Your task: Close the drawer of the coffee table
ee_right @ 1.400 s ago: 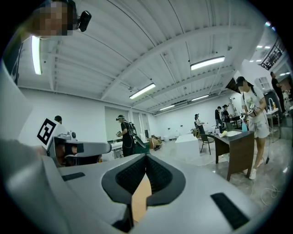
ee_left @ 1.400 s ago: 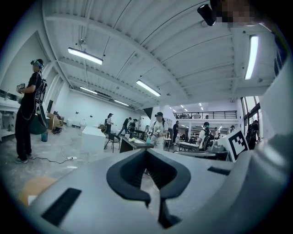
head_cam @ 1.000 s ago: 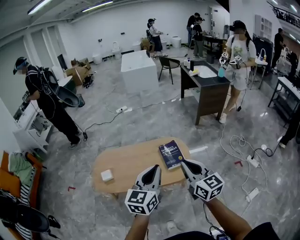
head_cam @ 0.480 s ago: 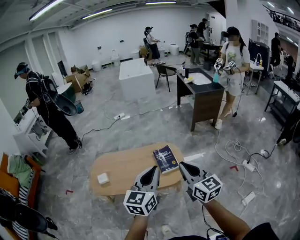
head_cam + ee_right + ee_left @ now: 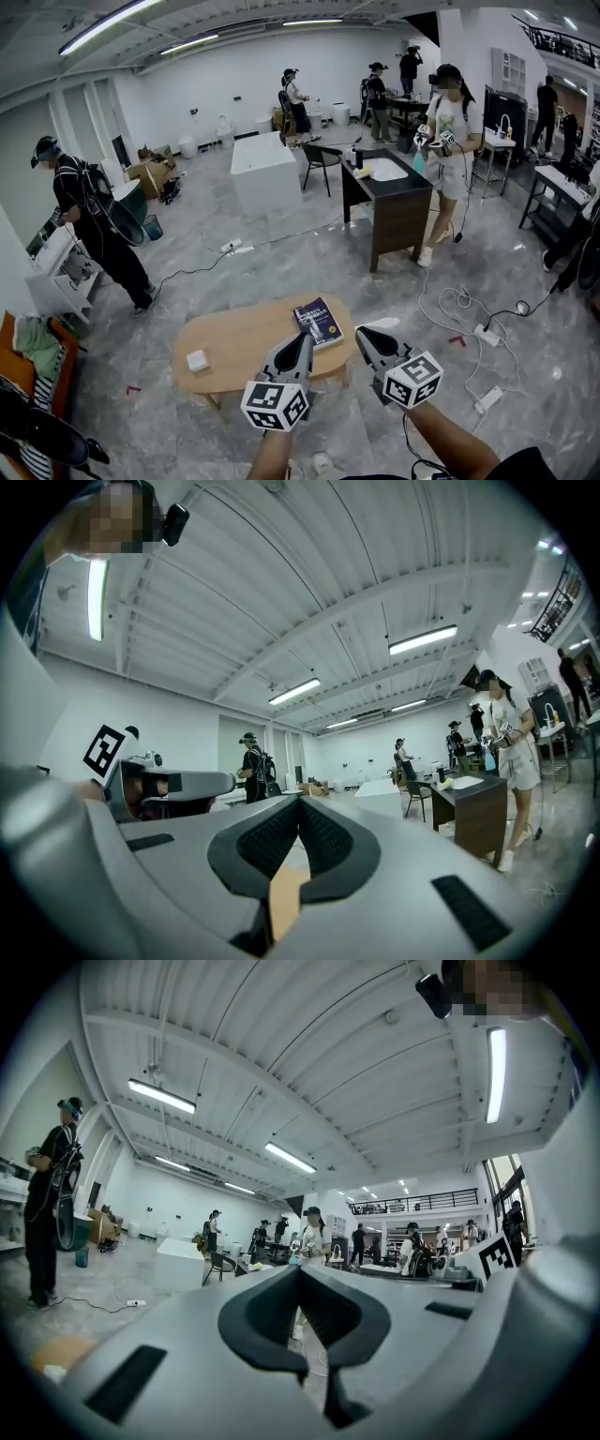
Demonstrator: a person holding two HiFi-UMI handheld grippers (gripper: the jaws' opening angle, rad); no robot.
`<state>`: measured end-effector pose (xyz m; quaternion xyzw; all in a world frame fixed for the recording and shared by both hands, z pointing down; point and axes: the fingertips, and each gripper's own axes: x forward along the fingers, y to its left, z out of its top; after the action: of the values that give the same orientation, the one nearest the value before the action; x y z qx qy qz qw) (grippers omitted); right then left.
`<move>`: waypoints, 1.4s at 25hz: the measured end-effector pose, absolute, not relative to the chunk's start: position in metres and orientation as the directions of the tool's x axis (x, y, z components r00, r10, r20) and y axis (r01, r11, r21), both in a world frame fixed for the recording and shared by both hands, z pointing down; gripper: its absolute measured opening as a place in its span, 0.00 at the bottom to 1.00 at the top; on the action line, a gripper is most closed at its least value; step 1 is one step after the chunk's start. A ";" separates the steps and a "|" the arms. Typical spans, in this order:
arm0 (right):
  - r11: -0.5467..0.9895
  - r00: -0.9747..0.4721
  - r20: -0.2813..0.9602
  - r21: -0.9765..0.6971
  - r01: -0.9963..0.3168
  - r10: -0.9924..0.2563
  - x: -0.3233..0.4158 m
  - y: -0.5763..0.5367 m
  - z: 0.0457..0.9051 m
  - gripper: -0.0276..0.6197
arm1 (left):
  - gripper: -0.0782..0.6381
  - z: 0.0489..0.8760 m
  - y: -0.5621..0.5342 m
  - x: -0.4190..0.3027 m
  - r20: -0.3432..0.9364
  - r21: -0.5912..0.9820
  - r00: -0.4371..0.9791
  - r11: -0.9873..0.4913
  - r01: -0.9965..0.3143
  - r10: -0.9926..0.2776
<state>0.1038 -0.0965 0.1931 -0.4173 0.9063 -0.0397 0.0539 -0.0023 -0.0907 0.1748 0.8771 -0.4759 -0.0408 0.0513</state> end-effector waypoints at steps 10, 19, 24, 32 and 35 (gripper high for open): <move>0.658 -0.652 -0.089 -0.107 -0.745 -0.753 0.141 -0.049 0.180 0.06 | 0.11 0.165 -0.043 0.034 -0.029 0.119 0.536 -0.535 -0.836 -0.844; 0.676 -0.668 -0.101 -0.095 -0.731 -0.737 0.176 -0.003 0.175 0.06 | 0.11 0.162 0.007 0.071 -0.037 0.112 0.523 -0.523 -0.845 -0.852; 0.703 -0.696 -0.099 -0.070 -0.708 -0.711 0.181 0.020 0.170 0.06 | 0.11 0.155 0.029 0.080 -0.049 0.113 0.503 -0.505 -0.856 -0.863; 0.725 -0.716 -0.121 -0.048 -0.688 -0.687 0.193 0.041 0.163 0.06 | 0.11 0.151 0.056 0.082 -0.063 0.102 0.461 -0.465 -0.879 -0.885; 0.734 -0.724 -0.129 -0.047 -0.678 -0.677 0.192 0.049 0.161 0.06 | 0.11 0.150 0.066 0.083 -0.065 0.096 0.453 -0.457 -0.884 -0.889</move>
<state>0.1924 0.0487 0.1615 -0.3649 0.9285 0.0017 0.0688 0.0830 0.0656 0.1496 0.8519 -0.5205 -0.0527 0.0243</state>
